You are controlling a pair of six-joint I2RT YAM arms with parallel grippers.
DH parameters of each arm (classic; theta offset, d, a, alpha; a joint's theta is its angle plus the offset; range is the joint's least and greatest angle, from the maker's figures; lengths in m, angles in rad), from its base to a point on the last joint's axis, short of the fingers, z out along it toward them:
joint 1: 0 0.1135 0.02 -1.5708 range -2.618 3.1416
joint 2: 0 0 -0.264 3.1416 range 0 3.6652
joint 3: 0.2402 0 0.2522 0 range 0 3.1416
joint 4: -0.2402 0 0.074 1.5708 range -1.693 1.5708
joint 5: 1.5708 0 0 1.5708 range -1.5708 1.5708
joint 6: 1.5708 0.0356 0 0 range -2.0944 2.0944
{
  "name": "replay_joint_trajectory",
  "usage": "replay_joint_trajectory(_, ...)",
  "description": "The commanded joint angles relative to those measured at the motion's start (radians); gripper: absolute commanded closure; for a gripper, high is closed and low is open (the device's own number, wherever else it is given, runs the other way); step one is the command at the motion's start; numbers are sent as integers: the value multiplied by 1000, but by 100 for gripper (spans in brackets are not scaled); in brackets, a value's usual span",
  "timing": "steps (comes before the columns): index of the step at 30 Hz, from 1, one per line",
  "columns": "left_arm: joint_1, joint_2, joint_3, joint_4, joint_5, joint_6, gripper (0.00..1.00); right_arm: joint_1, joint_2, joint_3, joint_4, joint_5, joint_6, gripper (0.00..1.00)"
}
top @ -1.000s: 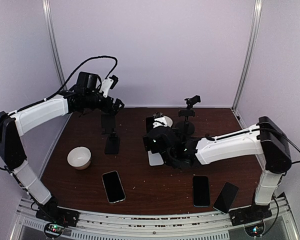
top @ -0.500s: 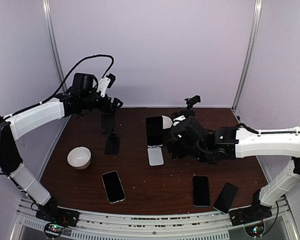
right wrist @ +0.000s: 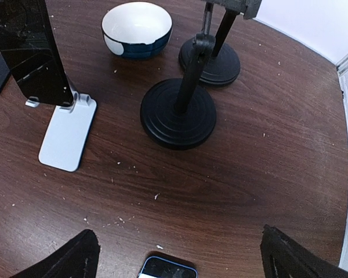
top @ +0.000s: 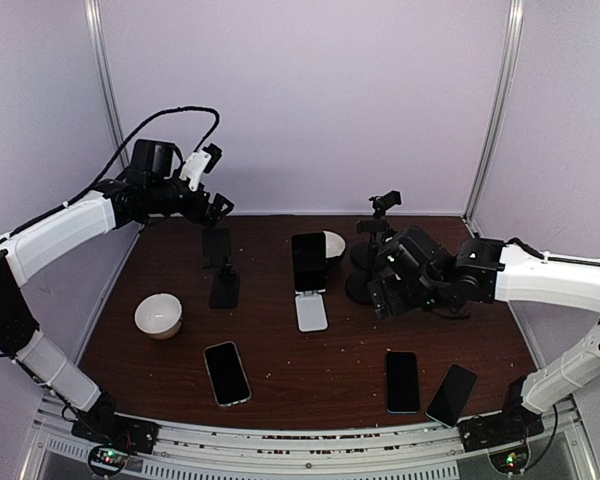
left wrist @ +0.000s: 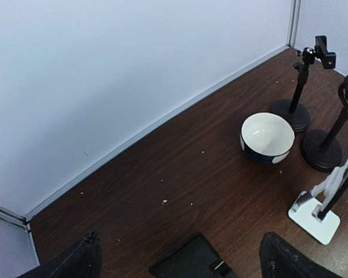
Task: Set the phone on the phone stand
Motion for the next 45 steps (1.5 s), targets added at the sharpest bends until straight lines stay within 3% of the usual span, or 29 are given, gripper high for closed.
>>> replay_joint_trajectory(1,168,30,55,-128,357,88,2,3,-2,-17,-16,-22,8,0)
replay_joint_trajectory(3,267,41,32,-96,611,82,2,4,-3,-21,-5,-27,-4,0)
replay_joint_trajectory(7,299,55,-19,-73,789,236,2,3,-12,-30,20,-23,-24,0)
replay_joint_trajectory(11,318,110,-9,-104,713,264,4,3,-13,-34,31,-23,-27,0)
replay_joint_trajectory(19,363,278,70,-214,770,324,15,4,-8,-44,53,-29,-26,0)
replay_joint_trajectory(24,366,284,15,-153,868,321,20,3,-12,-56,63,-29,-22,0)
replay_joint_trajectory(29,366,321,13,-90,931,261,49,3,2,-39,55,-22,-25,0)
replay_joint_trajectory(34,365,349,28,-93,916,253,59,3,-2,-37,53,-10,-21,0)
replay_joint_trajectory(37,364,358,36,-88,910,248,62,3,-8,-42,54,-10,-20,0)
replay_joint_trajectory(41,363,378,52,-90,865,253,54,4,-11,-42,54,-11,-18,0)
replay_joint_trajectory(45,360,383,45,-56,920,230,62,3,-14,-41,56,-15,-15,0)
